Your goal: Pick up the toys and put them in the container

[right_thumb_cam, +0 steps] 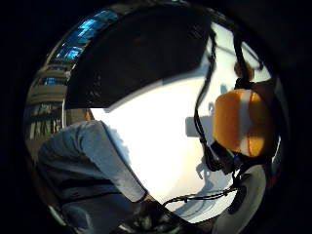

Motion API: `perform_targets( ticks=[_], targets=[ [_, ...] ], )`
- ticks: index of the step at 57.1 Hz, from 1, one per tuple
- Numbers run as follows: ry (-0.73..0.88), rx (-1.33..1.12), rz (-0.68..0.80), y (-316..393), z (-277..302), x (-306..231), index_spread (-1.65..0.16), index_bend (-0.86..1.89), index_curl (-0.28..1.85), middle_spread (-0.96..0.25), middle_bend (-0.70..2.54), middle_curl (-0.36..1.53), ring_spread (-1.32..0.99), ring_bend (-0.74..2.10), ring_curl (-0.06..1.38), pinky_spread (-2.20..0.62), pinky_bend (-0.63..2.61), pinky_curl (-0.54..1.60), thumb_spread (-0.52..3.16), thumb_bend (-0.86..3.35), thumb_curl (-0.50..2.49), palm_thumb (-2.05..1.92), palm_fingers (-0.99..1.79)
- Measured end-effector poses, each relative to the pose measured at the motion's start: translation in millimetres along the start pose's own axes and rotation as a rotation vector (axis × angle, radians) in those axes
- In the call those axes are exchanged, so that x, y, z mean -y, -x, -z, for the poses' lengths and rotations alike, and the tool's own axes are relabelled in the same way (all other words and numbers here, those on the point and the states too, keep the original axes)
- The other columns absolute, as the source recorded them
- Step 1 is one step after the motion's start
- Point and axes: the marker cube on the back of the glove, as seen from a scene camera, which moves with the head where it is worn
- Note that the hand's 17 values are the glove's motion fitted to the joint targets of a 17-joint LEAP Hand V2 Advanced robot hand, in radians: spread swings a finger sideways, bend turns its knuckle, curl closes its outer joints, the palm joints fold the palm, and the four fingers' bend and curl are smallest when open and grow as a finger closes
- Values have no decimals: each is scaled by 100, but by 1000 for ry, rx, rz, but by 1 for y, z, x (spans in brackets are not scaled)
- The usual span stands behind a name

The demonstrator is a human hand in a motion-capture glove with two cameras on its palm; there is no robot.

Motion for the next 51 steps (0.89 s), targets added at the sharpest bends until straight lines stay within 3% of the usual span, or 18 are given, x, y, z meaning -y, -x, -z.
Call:
perform_targets(
  ticks=[4,11,22,28,33,36,37,42,48,51],
  targets=[
    [-96,103,203,34,43,13,-19,145,64,-5,20,25,-14,13,5,-5,28,32,142,10,28,55,-5],
    [-169,0,-1,47,87,66,-19,144,62,-8,26,29,-17,16,6,-5,24,31,142,9,28,56,1],
    [-130,-51,78,72,100,123,-18,145,60,-11,29,34,-19,15,8,-5,22,32,142,8,28,57,3],
    [-140,19,48,90,104,142,-18,144,59,-10,28,36,-18,15,9,-5,24,34,142,7,28,57,-1],
    [-53,95,-45,95,104,151,-19,140,57,-7,19,34,-17,14,9,-5,30,36,143,7,27,58,-9],
    [-9,6,17,88,98,148,-20,124,53,-3,11,31,-15,14,9,-5,40,38,142,5,27,55,-22],
    [-2,-18,20,87,97,147,-21,100,46,-1,9,31,-12,14,10,-5,50,41,138,2,26,51,-38],
    [-17,-33,-43,88,98,143,-21,60,38,3,10,29,-9,15,11,-4,57,43,133,-1,26,47,-41],
    [-8,11,-90,61,96,124,-22,44,33,4,9,26,-8,11,11,-4,54,43,128,-2,27,43,-35],
    [36,37,-228,30,87,115,-23,39,32,4,9,24,-7,11,11,-4,53,42,127,-3,26,40,-32]
  ],
)
